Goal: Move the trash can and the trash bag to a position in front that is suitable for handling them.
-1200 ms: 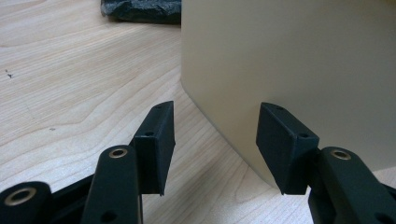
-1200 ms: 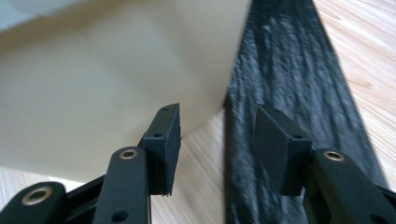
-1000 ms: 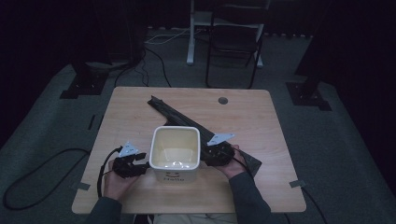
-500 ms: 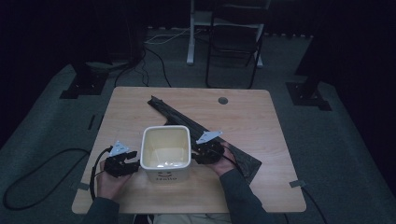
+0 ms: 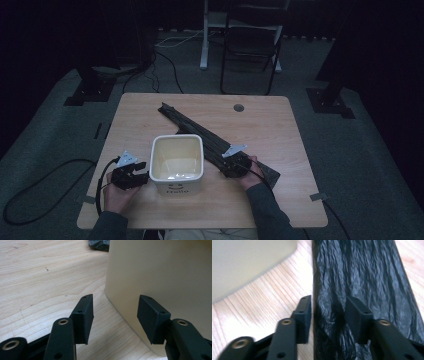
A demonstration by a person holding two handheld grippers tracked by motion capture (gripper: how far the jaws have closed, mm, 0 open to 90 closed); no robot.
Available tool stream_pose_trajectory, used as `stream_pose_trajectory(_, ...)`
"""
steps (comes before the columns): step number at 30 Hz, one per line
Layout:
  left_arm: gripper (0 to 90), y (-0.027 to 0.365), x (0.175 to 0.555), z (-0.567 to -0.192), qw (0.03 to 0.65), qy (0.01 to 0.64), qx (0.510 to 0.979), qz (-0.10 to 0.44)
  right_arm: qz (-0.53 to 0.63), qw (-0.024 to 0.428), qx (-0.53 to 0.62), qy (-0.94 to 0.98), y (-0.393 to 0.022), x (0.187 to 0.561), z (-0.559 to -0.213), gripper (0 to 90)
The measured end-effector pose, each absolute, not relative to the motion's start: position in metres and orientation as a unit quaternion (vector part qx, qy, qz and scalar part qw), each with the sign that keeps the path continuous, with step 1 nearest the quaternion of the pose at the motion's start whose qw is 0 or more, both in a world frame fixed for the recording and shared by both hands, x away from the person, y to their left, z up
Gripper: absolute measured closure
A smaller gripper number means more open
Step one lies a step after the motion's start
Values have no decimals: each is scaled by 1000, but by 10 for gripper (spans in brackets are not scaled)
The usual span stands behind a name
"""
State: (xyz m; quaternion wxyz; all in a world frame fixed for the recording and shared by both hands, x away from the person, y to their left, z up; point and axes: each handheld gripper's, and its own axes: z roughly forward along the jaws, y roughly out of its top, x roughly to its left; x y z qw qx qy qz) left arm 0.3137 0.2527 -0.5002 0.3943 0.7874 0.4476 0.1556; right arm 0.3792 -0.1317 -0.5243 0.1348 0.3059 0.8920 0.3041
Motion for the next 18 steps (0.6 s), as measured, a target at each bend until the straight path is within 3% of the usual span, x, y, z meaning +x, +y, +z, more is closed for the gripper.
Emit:
stream_pose_trajectory(1, 470, 253, 314, -500, 394, 448, 787, 156, 304, 135, 306, 892, -132, 379, -524, 587)
stream_pose_trajectory(4, 471, 252, 315, -500, 395, 448, 787, 156, 300, 118, 309, 895, -136, 378, -528, 724)
stream_pose_trajectory(9, 472, 249, 315, -500, 394, 447, 787, 158, 304, 107, 311, 894, -145, 373, -528, 862)
stream_pose_trajectory(18, 471, 234, 318, -500, 393, 432, 797, 153, 336, 75, 317, 884, -168, 347, -532, 824)
